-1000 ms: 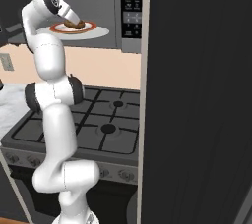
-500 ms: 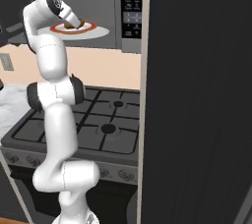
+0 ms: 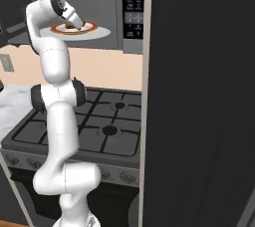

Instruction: Retrieve the reheated potato from the microwave, then place the potato, cheese, and condiment on the cutting board.

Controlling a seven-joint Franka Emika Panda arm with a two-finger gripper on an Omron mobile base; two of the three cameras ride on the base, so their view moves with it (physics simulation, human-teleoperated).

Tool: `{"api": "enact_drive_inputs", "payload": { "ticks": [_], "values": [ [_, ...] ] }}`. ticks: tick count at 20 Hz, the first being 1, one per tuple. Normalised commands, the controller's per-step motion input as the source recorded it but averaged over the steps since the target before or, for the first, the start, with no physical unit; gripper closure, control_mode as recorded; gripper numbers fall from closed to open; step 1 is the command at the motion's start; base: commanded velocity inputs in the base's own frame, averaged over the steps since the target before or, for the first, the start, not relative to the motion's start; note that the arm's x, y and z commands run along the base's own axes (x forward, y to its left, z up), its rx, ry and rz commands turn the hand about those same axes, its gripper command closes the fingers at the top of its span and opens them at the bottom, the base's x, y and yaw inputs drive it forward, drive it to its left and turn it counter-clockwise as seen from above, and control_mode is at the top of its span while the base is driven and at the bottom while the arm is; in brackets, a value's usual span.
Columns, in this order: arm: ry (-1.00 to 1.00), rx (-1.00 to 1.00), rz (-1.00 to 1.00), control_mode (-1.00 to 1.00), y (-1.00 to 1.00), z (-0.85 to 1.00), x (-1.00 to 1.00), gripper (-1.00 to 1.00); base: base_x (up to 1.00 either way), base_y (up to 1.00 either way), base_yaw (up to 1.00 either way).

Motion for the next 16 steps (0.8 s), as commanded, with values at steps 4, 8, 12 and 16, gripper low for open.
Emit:
{"api": "enact_drive_inputs", "payload": {
  "ticks": [4, 8, 12, 16],
  "values": [
    [0.04, 0.00, 0.00, -1.00, 0.00, 0.00, 0.11, 1.00, 0.00, 0.00, 0.00],
    [0.00, 0.00, 0.00, -1.00, 0.00, 0.04, 0.02, 1.00, 0.00, 0.00, 0.00],
    [0.00, 0.00, 0.00, -1.00, 0.03, 0.06, 0.00, 1.00, 0.00, 0.00, 0.00],
    [0.00, 0.03, 0.00, -1.00, 0.09, 0.14, -0.09, 1.00, 0.00, 0.00, 0.00]
  ]
}}
